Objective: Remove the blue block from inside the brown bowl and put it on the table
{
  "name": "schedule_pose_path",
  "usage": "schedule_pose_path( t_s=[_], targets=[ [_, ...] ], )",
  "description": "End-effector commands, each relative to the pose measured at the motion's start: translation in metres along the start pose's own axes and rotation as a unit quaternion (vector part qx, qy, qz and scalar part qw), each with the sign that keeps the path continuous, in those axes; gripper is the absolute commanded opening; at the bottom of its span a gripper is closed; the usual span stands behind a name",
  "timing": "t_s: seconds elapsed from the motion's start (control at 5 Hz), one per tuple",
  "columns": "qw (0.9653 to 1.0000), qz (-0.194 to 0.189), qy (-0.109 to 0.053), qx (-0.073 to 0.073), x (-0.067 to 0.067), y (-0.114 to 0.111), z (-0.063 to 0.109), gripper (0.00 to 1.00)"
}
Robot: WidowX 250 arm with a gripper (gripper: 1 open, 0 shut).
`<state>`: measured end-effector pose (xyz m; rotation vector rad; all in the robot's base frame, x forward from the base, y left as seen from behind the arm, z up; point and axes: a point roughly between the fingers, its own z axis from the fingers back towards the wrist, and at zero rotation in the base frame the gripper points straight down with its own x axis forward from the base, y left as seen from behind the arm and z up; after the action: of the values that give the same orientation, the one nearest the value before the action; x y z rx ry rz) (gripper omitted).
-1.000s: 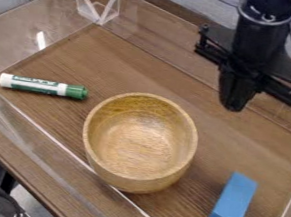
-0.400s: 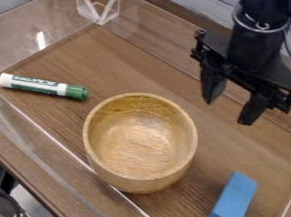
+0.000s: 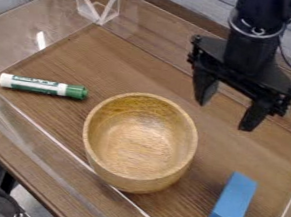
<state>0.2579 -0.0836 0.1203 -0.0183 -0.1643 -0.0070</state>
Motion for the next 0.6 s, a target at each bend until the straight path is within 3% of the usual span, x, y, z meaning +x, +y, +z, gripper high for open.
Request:
schedule_pose_path(
  t_s=[0.0,0.4],
  targets=[
    [0.9999,0.001,-0.008,-0.007,0.000,-0.006,0.003,1.00],
    [0.9993,0.026,-0.005,-0.028,-0.024,-0.040,-0.015,1.00]
  ],
)
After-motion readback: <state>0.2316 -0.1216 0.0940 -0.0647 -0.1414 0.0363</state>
